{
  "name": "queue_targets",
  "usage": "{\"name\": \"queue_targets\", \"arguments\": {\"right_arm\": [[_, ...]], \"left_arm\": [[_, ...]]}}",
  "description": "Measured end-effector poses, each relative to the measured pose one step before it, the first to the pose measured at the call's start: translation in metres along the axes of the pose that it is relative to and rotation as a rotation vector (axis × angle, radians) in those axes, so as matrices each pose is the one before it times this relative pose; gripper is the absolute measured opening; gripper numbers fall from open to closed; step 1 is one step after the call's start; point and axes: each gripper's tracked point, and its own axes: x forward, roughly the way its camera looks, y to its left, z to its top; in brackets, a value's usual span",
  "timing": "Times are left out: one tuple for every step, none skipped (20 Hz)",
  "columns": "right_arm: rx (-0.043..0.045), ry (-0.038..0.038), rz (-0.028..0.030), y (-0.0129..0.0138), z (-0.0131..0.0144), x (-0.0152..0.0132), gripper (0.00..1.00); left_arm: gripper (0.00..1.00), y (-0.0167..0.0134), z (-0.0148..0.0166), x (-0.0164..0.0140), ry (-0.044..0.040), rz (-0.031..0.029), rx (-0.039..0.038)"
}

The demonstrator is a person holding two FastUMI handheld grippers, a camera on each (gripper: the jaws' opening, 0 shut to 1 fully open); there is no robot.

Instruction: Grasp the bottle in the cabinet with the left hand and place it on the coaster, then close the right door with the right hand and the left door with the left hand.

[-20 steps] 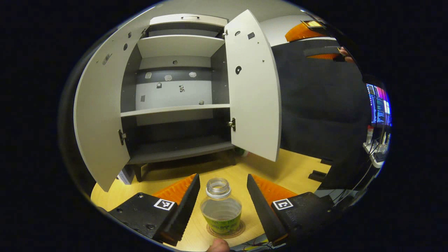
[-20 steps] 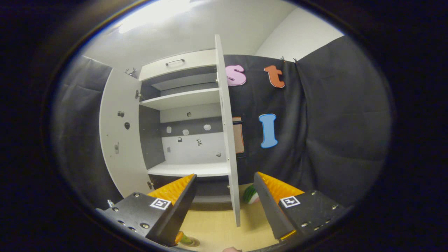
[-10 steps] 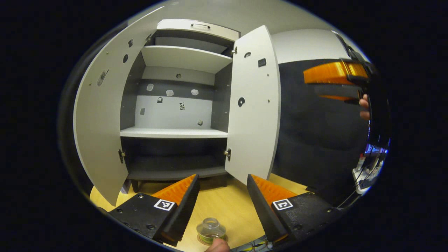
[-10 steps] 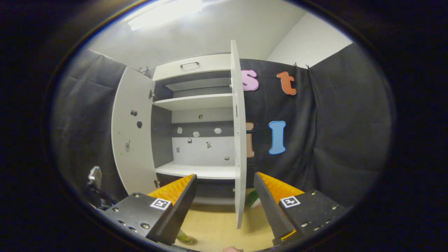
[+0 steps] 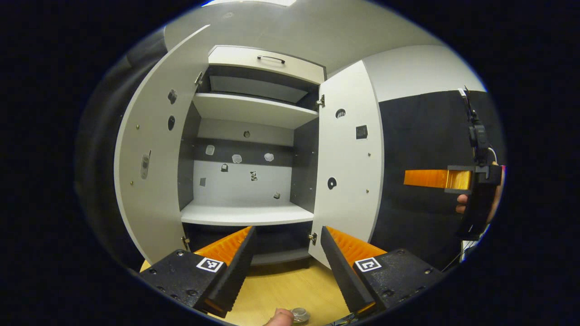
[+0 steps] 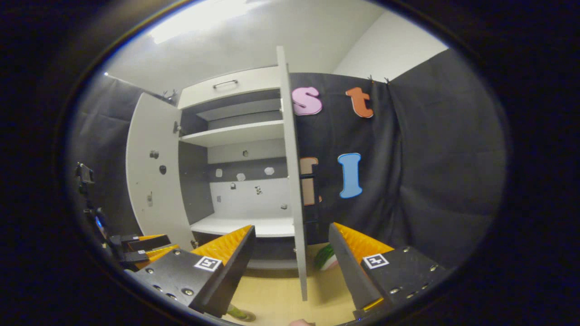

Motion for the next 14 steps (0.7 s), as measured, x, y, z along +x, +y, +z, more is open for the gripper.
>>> {"name": "queue_targets", "arguments": {"right_arm": [[0.00777,-0.00663,-0.00804,-0.01069,0.00460,0.00608,0.94],[-0.00414,-0.00574,-0.01321,-0.00933,0.00622,0.00326,0.98],[-0.01201,-0.01027,-0.02077,-0.01223,0.00687,0.00620,0.94],[-0.00822,-0.01529,-0.01855,-0.01220,0.00781,0.00651,0.97],[-0.01098,-0.01140,-0.00535,-0.00896,0.00877,0.00625,0.98],[-0.01853,-0.00797,-0.01126,-0.00862,0.00577,0.00843,0.97],[-0.02129,-0.00186,-0.01788,-0.00985,0.00388,0.00890,0.98],[-0.01653,-0.00040,-0.02592,-0.01233,0.00295,0.00855,0.98],[-0.00214,0.00024,-0.01418,-0.00951,0.00236,0.00891,0.98],[-0.00807,0.01449,0.00358,-0.00130,-0.00089,0.00809,0.94],[-0.01670,0.00569,0.00299,-0.00229,-0.00285,0.00886,0.97],[-0.01980,0.02080,-0.00283,-0.00419,-0.00566,0.00911,0.97],[-0.02042,0.02306,-0.00855,-0.00418,-0.00558,0.00934,0.97],[-0.02207,0.01916,-0.00776,-0.00299,-0.00583,0.00636,0.98]], "left_arm": [[0.90,0.00466,0.01554,-0.00130,-0.01612,0.00861,0.01786],[0.90,0.00498,0.01459,0.00007,-0.02029,0.00213,0.01864],[0.90,0.00454,0.01478,-0.00076,-0.01496,0.00623,0.01966],[0.90,0.00870,0.00961,-0.00226,-0.00303,0.01679,0.01616],[0.90,0.01015,0.01066,-0.00373,0.00115,0.01925,0.01185],[0.91,0.00961,0.00886,-0.00223,0.00106,0.02060,0.00223],[0.91,0.01047,0.00880,-0.00304,0.00100,0.01798,-0.00002],[0.91,0.00839,0.00585,-0.00310,0.00579,0.01607,0.00217],[0.92,0.01170,0.00392,-0.00291,0.00892,0.02134,0.00727],[0.92,0.01145,0.00364,-0.00328,0.00908,0.02272,0.01012],[0.91,0.00783,0.00227,-0.00232,0.00531,0.01617,0.00821],[0.92,0.00819,0.00249,-0.00243,-0.00128,0.02155,0.01187],[0.92,0.00561,0.00186,-0.00136,0.00237,0.01650,0.00919],[0.92,0.00486,0.00210,-0.00295,-0.00135,0.01307,0.00615]]}}
